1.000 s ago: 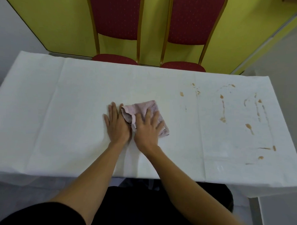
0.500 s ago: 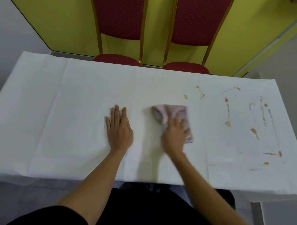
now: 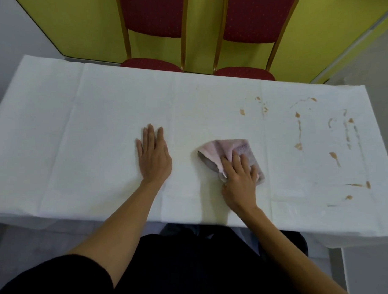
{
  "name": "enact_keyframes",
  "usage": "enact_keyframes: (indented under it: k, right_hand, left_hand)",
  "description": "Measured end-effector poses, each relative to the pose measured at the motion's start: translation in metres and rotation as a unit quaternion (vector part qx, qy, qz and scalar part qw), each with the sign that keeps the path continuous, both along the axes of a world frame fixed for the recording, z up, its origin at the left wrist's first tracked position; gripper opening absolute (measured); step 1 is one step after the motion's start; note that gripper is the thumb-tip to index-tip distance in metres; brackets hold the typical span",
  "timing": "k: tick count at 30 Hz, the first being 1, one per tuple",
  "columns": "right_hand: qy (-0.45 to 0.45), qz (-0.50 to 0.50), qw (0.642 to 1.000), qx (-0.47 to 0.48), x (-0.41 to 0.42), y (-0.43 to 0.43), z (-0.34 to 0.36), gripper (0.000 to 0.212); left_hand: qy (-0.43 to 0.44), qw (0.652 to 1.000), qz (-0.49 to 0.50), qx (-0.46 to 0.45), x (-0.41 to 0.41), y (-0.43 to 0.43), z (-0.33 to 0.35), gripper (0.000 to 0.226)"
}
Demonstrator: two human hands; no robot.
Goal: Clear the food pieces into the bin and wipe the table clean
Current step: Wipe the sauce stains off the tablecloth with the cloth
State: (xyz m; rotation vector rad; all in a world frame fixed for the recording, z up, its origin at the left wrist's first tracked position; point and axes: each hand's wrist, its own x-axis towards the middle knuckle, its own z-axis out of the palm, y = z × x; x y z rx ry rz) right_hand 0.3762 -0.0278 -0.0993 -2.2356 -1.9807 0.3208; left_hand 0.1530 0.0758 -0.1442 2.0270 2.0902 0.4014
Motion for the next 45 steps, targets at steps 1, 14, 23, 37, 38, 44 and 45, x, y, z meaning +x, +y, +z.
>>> enact_keyframes:
  k: [1, 14, 23, 37, 38, 44, 45]
  right_hand:
    - [0.013, 0.017, 1.0, 0.01, -0.011, -0.006, 0.002, 0.068]
    - [0.031, 0.053, 0.998, 0.014, 0.019, -0.015, -0.004, 0.071]
    - [0.027, 0.149, 0.988, 0.005, -0.069, -0.027, 0.004, 0.053]
    - [-0.026, 0.171, 0.985, -0.016, -0.033, 0.005, 0.0, 0.064]
    - [-0.013, 0.168, 0.986, -0.015, -0.027, 0.008, -0.001, 0.066]
    - [0.002, -0.04, 0.999, -0.035, 0.029, 0.028, -0.005, 0.068]
    - [0.006, -0.077, 0.996, -0.035, 0.035, 0.033, -0.003, 0.066]
  left_hand:
    - [-0.005, 1.0, -0.002, -0.005, 0.0, 0.0, 0.001, 0.051]
    - [-0.015, 0.995, 0.09, 0.026, -0.024, -0.015, -0.001, 0.051]
    - [-0.015, 0.995, 0.089, 0.036, -0.024, -0.016, 0.0, 0.051]
    - [-0.01, 0.995, 0.089, 0.037, -0.024, -0.016, 0.001, 0.052]
    - [-0.012, 0.995, 0.089, 0.038, -0.024, -0.017, 0.001, 0.052]
    - [-0.012, 0.996, 0.091, 0.02, -0.024, -0.017, 0.003, 0.05]
    - [-0.012, 0.995, 0.092, 0.021, -0.024, -0.017, 0.003, 0.05]
